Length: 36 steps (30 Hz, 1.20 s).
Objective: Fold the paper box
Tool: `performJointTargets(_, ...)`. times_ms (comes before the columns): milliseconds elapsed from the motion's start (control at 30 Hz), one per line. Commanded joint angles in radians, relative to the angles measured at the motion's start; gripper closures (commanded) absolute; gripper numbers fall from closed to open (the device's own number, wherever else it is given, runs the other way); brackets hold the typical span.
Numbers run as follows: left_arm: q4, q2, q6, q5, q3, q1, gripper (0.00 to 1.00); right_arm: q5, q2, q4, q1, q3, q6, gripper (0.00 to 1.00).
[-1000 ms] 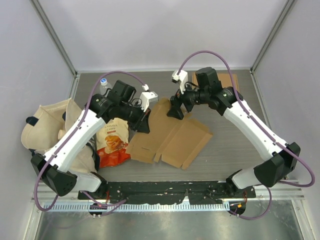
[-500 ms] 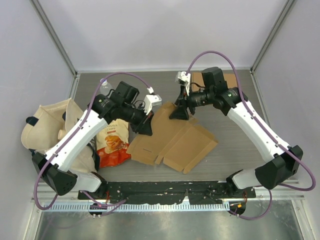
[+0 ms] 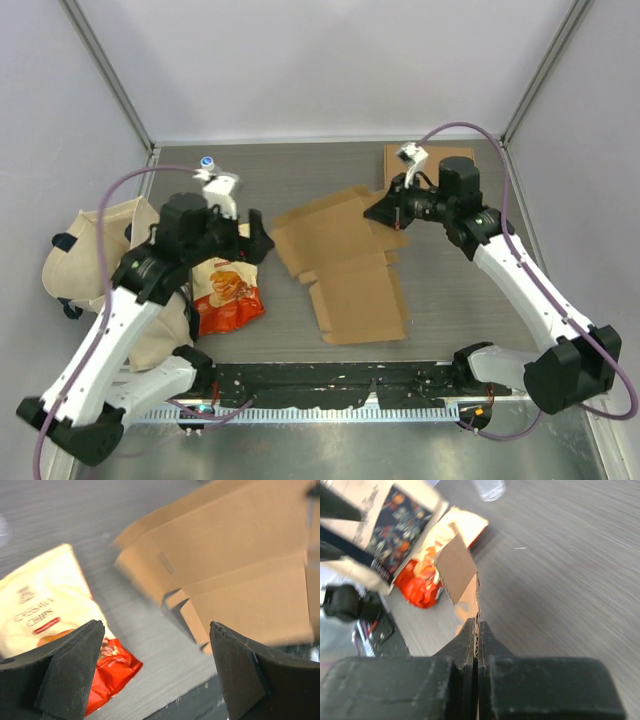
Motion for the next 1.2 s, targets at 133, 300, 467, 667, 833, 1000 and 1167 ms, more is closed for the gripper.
performJointTargets(133, 0.208, -0.189, -0.352, -0.424, -0.141, 0.057, 0.05, 0.226, -0.218, 0.345, -0.119, -0.237, 0.418, 0.99)
performJointTargets(300, 0.401, -0.157, -0.338, -0.188, -0.224, 0.063, 0.04, 0.231, -0.325, 0.345, -0.16, -0.261, 0.507, 0.99)
performJointTargets(467, 0.49, -0.063, -0.294, 0.031, -0.247, 0.096, 0.05, 0.138, -0.433, 0.421, -0.18, -0.346, 0.479, 0.99)
performJointTargets(667, 0.915, 0.003, -0.387, 0.38, -0.387, 0.172, 0.05, -0.011, -0.534, 0.79, -0.185, -0.558, 0.711, 0.99)
performJointTargets(833, 0.957, 0.146, -0.423, 0.443, -0.37, 0.172, 0.14, -0.033, -0.542, 0.853, -0.185, -0.574, 0.769, 0.99)
performJointTargets(1000, 0.962, 0.164, -0.45, 0.37, -0.415, 0.174, 0.19, -0.042, -0.565, 0.86, -0.186, -0.561, 0.791, 0.99)
performJointTargets(1167, 1.026, 0.195, -0.461, 0.363, -0.415, 0.172, 0.15, -0.086, -0.572, 0.896, -0.185, -0.563, 0.821, 0.99)
